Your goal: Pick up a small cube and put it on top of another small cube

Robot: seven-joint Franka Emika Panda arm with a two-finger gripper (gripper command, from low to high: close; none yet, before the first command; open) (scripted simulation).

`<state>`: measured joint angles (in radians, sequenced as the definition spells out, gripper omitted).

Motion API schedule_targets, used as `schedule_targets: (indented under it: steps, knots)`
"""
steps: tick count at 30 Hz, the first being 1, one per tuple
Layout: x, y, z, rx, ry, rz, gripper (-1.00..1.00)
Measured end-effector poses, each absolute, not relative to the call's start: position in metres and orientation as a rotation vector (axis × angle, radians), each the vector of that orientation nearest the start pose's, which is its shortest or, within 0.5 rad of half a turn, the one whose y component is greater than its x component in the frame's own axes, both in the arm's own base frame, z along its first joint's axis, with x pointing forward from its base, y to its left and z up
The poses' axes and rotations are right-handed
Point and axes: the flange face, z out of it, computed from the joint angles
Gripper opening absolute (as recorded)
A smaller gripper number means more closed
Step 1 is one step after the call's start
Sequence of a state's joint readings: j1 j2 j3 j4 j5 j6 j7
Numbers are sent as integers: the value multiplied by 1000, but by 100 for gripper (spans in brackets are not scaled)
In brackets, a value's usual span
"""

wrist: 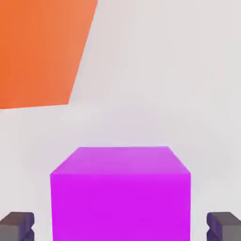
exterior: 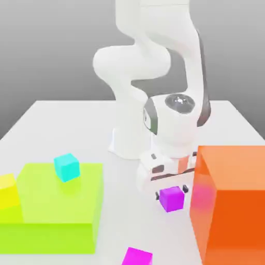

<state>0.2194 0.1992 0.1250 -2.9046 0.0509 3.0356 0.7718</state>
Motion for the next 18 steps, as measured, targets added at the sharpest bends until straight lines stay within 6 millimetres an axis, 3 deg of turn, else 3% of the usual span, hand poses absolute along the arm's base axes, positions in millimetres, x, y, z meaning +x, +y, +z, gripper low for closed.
schedule_targets:
  steps: [6, 7, 18]
  knots:
    - [300, 110, 128, -3057, 734, 27, 0]
    - [300, 110, 127, -3056, 731, 14, -100]
    - [301, 109, 130, -3060, 742, 68, -100]
